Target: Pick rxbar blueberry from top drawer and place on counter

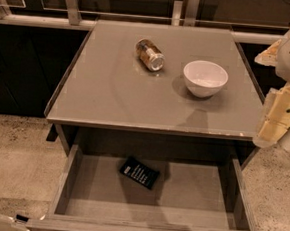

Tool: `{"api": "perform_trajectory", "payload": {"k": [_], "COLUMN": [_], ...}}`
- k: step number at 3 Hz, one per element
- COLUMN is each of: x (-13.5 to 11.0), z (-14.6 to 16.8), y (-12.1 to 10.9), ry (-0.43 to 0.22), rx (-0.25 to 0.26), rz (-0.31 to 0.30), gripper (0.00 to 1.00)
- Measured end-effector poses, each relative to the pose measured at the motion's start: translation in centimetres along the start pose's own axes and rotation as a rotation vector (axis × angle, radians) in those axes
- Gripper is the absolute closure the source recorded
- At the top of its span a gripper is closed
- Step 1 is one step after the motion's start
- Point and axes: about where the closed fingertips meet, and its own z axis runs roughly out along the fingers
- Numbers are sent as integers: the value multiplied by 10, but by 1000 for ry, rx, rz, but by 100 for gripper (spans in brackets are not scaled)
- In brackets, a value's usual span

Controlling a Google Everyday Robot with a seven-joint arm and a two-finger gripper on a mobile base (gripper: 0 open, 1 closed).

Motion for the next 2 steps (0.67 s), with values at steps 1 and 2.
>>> {"api": "perform_trajectory", "payload": {"k": [1,2], "x": [0,1], "z": [0,-2], "y": [0,3], "ry": [0,-20], "rx": [0,28], "rz": [0,17], "gripper": [0,0]}}
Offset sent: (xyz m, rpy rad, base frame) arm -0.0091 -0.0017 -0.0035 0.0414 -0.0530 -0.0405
